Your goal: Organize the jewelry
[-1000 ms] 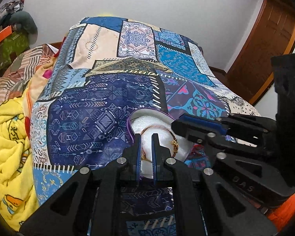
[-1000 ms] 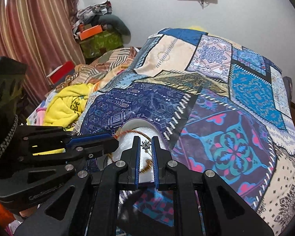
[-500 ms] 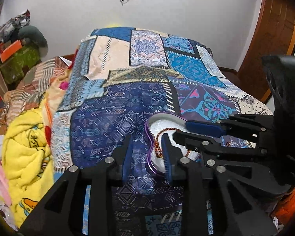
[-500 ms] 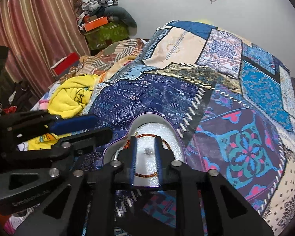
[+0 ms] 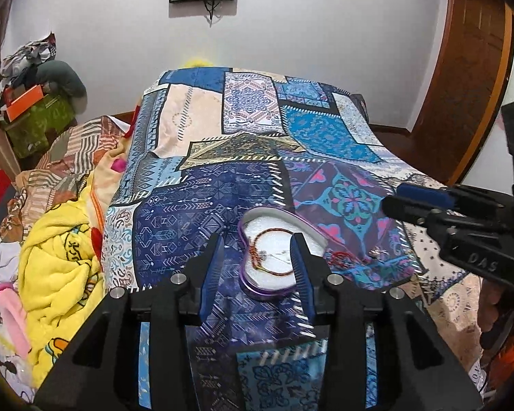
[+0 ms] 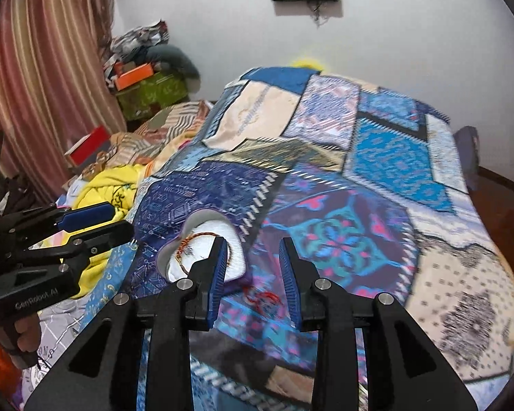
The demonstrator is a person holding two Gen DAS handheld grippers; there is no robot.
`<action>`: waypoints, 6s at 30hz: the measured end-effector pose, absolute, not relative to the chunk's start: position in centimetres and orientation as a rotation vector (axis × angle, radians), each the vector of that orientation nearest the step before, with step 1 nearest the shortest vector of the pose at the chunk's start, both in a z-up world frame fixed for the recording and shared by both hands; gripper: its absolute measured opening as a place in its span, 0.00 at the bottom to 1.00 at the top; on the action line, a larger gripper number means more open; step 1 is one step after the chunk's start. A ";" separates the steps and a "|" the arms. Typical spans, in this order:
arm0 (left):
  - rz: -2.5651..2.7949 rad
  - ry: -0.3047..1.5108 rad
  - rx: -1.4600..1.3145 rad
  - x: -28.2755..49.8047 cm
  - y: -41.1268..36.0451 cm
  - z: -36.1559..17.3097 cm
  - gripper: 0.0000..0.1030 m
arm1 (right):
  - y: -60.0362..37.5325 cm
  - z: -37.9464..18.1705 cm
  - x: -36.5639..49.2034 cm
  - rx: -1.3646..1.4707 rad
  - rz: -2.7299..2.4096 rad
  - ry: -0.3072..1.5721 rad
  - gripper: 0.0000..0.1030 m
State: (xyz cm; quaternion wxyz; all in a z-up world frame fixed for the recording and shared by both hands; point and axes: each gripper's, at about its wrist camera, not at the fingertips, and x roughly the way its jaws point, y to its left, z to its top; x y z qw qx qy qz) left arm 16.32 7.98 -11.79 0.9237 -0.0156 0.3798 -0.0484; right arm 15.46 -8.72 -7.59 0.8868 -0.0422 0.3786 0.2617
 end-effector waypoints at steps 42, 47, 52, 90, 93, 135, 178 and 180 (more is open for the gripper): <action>-0.378 1.110 0.050 13.3 -6.3 -21.6 0.46 | -21.4 -13.1 8.9 0.001 0.342 0.951 0.27; -0.388 1.079 0.069 13.6 -6.5 -22.0 0.45 | -20.5 -14.1 10.0 -0.002 0.372 0.977 0.27; -0.389 1.053 0.105 13.7 -6.8 -22.4 0.36 | -19.5 -15.4 11.5 -0.007 0.391 1.010 0.27; -0.291 0.923 0.002 12.6 -1.7 -17.4 0.20 | -17.2 -13.9 11.6 -0.014 0.417 0.990 0.17; -0.276 0.889 -0.001 12.3 -1.0 -16.3 0.20 | -16.7 -12.7 11.6 -0.024 0.425 0.955 0.17; -0.151 0.767 -0.066 17.8 8.7 -14.7 0.20 | -3.8 -8.6 17.6 -0.088 0.681 0.782 0.17; -0.122 0.785 -0.082 17.1 7.3 -12.4 0.21 | -7.6 -5.9 16.3 -0.065 0.620 0.746 0.35; -0.119 0.781 -0.086 16.9 7.0 -11.7 0.21 | -8.6 -5.6 15.9 -0.060 0.602 0.739 0.35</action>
